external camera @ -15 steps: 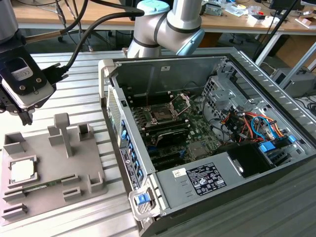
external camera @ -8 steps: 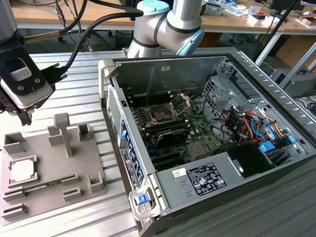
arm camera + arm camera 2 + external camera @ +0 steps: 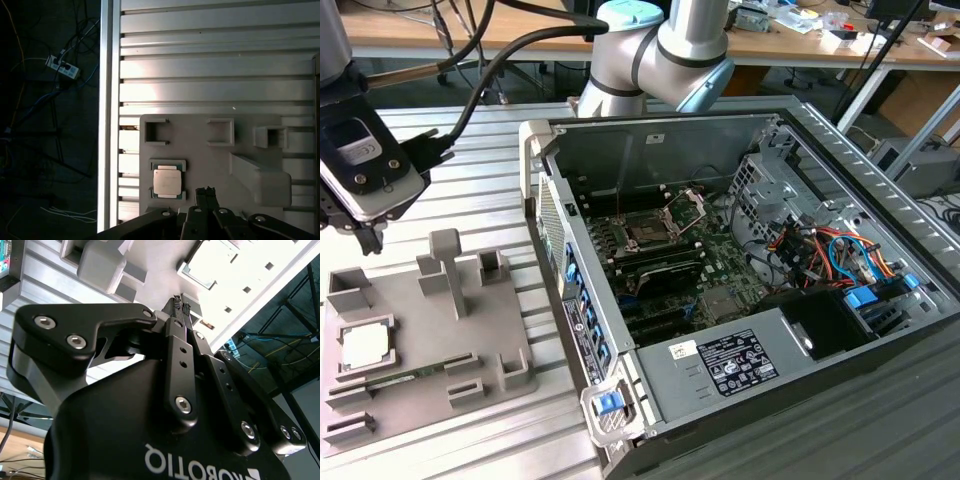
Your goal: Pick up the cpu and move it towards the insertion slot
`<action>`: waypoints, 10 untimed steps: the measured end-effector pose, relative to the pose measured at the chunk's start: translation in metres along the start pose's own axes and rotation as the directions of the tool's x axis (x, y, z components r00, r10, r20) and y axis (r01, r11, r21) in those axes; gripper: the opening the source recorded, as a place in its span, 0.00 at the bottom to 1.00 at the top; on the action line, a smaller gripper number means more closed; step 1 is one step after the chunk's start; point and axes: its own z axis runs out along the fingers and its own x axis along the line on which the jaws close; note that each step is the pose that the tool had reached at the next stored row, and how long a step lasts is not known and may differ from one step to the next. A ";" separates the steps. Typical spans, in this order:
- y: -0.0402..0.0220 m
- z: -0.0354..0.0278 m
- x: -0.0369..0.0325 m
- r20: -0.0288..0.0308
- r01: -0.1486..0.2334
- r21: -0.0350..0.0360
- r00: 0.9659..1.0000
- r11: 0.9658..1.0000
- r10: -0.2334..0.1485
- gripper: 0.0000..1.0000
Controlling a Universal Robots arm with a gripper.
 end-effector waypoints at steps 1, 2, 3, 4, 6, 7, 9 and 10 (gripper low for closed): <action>0.0000 0.0001 0.0002 0.000 0.000 0.000 1.000 1.000 0.000 0.11; 0.0000 0.0003 0.0003 0.000 0.000 0.000 1.000 1.000 0.000 0.11; 0.0000 0.0003 0.0004 0.000 0.000 0.000 1.000 1.000 0.000 0.11; 0.0000 0.0005 0.0006 0.000 0.000 0.000 1.000 1.000 0.000 0.11; 0.0000 0.0006 0.0008 0.000 0.000 0.000 1.000 1.000 0.000 0.11; 0.0000 0.0007 0.0010 0.000 0.000 0.000 1.000 1.000 0.000 0.11; 0.0000 0.0009 0.0013 0.000 0.000 0.000 1.000 1.000 0.000 0.11; 0.0000 0.0010 0.0014 0.000 0.000 0.000 1.000 1.000 0.000 0.11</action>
